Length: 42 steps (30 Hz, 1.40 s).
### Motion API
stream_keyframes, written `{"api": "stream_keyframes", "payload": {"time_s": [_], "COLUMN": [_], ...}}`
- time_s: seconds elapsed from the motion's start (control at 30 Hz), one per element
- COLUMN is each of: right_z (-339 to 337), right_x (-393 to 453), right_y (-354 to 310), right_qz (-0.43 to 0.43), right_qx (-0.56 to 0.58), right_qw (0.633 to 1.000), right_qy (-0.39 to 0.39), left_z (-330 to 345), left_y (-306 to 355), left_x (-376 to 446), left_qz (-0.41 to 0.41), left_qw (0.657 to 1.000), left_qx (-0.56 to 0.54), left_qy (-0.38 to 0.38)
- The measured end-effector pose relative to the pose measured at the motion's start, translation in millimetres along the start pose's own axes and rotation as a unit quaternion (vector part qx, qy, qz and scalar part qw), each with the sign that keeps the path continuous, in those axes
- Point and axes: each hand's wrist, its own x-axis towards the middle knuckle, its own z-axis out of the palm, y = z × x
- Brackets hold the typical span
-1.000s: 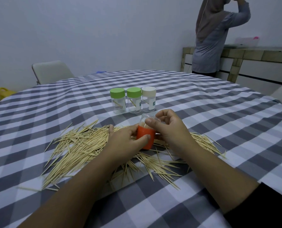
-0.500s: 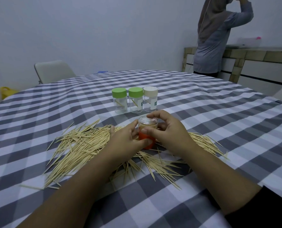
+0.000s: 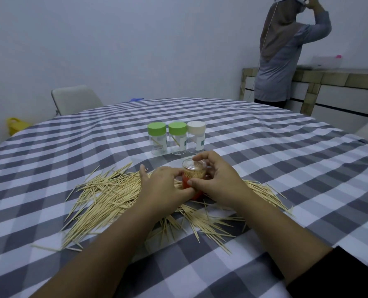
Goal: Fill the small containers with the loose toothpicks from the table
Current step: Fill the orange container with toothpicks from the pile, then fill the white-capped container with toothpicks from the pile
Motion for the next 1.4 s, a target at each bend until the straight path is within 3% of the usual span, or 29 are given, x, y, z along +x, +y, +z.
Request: {"api": "stream_keyframes", "payload": {"time_s": [0.4, 0.57, 0.7, 0.83, 0.93, 1.03, 1.1, 1.23, 1.4], "right_z": [-69, -71, -67, -69, -70, -65, -57, -28, 3], "right_x": [87, 118, 125, 119, 99, 72, 50, 10, -17], "right_y": [-15, 4, 17, 13, 3, -16, -29, -36, -23], "right_qz": [0.077, 0.114, 0.123, 0.117, 0.075, 0.020, 0.015, 0.037, 0.018], "right_qx": [-0.136, -0.169, -0.216, -0.227, -0.200, -0.128, -0.045, -0.031, -0.049], "right_qw": [0.978, 0.969, 0.960, 0.961, 0.965, 0.972, 0.989, 0.998, 0.993], "right_qy": [0.137, 0.140, 0.130, 0.105, 0.155, 0.194, 0.142, 0.031, 0.107], "left_z": [-19, -4, 0, 0, -5, -12, -16, -23, -10], "left_y": [31, 24, 23, 26, 29, 33, 37, 38, 25], "left_x": [119, 148, 148, 139, 128, 106, 86, 38, -6], "left_qz": [0.047, 0.063, 0.093, 0.118, 0.142, 0.152, 0.148, 0.103, 0.025], "left_qw": [0.970, 0.933, 0.922, 0.928, 0.934, 0.950, 0.964, 0.993, 0.994], "left_qx": [0.235, 0.355, 0.377, 0.350, 0.319, 0.253, 0.191, 0.006, -0.071], "left_qy": [0.030, -0.012, 0.009, 0.039, 0.074, 0.102, 0.106, 0.054, 0.079]}}
